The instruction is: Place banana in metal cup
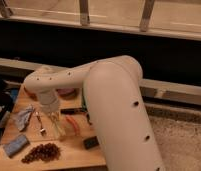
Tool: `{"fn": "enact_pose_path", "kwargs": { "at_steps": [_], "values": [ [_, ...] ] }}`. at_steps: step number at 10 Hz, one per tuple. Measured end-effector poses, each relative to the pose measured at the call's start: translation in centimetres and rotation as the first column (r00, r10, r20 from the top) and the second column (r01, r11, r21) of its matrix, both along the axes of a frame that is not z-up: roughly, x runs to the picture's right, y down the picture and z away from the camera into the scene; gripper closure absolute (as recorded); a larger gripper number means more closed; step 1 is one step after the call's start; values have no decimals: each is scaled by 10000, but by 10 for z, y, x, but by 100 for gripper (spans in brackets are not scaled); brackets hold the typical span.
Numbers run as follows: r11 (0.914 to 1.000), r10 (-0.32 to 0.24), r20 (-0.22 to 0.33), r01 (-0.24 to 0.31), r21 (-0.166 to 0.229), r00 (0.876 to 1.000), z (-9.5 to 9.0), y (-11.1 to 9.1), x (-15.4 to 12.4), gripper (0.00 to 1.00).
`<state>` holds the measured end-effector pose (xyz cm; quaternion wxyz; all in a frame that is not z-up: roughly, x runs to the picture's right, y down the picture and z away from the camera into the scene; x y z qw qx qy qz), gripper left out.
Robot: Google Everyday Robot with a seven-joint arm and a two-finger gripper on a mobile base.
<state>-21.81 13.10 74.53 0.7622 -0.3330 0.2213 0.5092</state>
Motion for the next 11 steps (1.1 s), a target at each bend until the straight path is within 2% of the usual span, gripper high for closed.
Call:
{"fn": "enact_pose_path", "kwargs": {
  "at_steps": [3, 6, 9, 11],
  "values": [
    [9964, 104, -309, -77, 849, 9995, -3, -37, 24, 82],
    [9902, 553, -778, -447, 1324, 9954, 3, -64, 60, 82],
    [9833, 1183, -1423, -960, 1543, 9827, 4, -71, 104, 82],
    [9759, 1778, -2012, -1464, 1617, 9633, 3, -70, 142, 82]
  ]
}}
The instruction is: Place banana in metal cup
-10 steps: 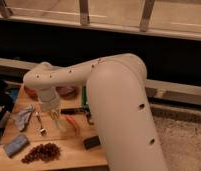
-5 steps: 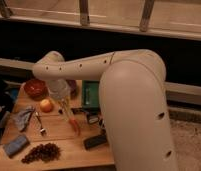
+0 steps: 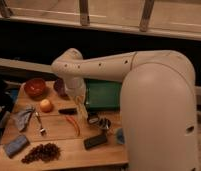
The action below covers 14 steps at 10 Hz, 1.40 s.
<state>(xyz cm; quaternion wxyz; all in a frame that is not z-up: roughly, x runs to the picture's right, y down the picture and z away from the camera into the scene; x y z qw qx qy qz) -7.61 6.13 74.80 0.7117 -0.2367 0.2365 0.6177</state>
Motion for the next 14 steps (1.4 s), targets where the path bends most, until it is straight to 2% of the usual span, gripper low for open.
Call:
{"fn": "enact_pose_path", "kwargs": {
  "at_steps": [3, 10, 12, 14],
  "values": [
    [9964, 843, -829, -847, -24, 9930, 0, 2, 44, 82],
    [9963, 853, -808, -858, -37, 9931, 0, 2, 41, 82],
    [9931, 1169, -1241, -1176, 14, 9854, 2, 1, 54, 82],
    [9862, 1638, -1848, -1653, 72, 9690, 3, 3, 89, 82]
  ]
}}
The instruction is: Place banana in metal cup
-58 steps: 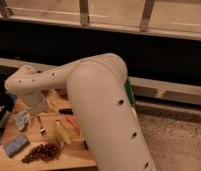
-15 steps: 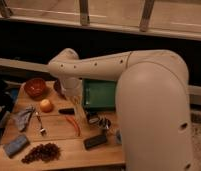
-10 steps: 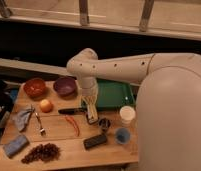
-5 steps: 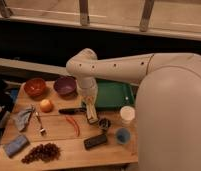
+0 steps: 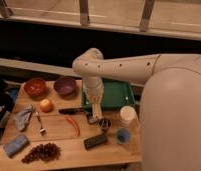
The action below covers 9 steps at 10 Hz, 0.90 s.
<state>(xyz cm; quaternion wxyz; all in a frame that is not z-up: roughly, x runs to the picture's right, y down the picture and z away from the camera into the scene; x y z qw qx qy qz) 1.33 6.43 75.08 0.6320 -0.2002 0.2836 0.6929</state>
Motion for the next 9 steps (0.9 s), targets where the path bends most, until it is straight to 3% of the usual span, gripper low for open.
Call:
{"fn": "enact_pose_path", "kwargs": {
  "at_steps": [4, 9],
  "values": [
    [9949, 834, -1016, -886, -476, 9913, -2, 16, 56, 82],
    [9886, 747, -1057, -875, -1224, 9916, -2, 36, 48, 82]
  ]
}}
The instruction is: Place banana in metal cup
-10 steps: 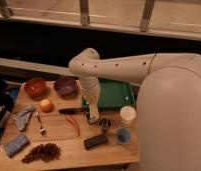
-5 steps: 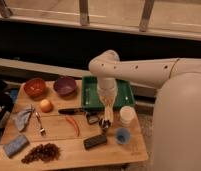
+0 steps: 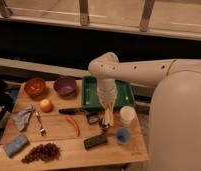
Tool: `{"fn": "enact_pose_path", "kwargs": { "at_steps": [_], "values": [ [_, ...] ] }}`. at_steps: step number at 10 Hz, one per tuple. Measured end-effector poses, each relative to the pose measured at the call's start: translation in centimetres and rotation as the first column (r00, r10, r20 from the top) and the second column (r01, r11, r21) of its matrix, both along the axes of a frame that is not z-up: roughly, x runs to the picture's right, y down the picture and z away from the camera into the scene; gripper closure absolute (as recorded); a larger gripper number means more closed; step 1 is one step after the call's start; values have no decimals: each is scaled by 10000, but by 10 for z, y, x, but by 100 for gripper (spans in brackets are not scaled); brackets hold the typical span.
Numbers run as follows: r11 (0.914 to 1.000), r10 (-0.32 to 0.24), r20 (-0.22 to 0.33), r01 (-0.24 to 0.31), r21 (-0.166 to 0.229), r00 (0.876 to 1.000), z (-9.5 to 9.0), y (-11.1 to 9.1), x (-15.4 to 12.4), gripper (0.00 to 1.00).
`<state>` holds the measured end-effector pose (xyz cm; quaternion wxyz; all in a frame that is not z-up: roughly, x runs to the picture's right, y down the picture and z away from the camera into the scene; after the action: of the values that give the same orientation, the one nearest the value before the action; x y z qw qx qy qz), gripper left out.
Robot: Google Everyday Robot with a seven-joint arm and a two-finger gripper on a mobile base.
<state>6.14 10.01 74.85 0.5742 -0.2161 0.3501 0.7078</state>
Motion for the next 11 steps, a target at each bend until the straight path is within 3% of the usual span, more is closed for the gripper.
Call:
{"fn": "enact_pose_path", "kwargs": {
  "at_steps": [6, 11],
  "values": [
    [9974, 87, 451, -54, -715, 9989, 2, 24, -15, 82],
    [9917, 528, 768, -432, -1214, 9957, 25, 45, -24, 82]
  ]
}}
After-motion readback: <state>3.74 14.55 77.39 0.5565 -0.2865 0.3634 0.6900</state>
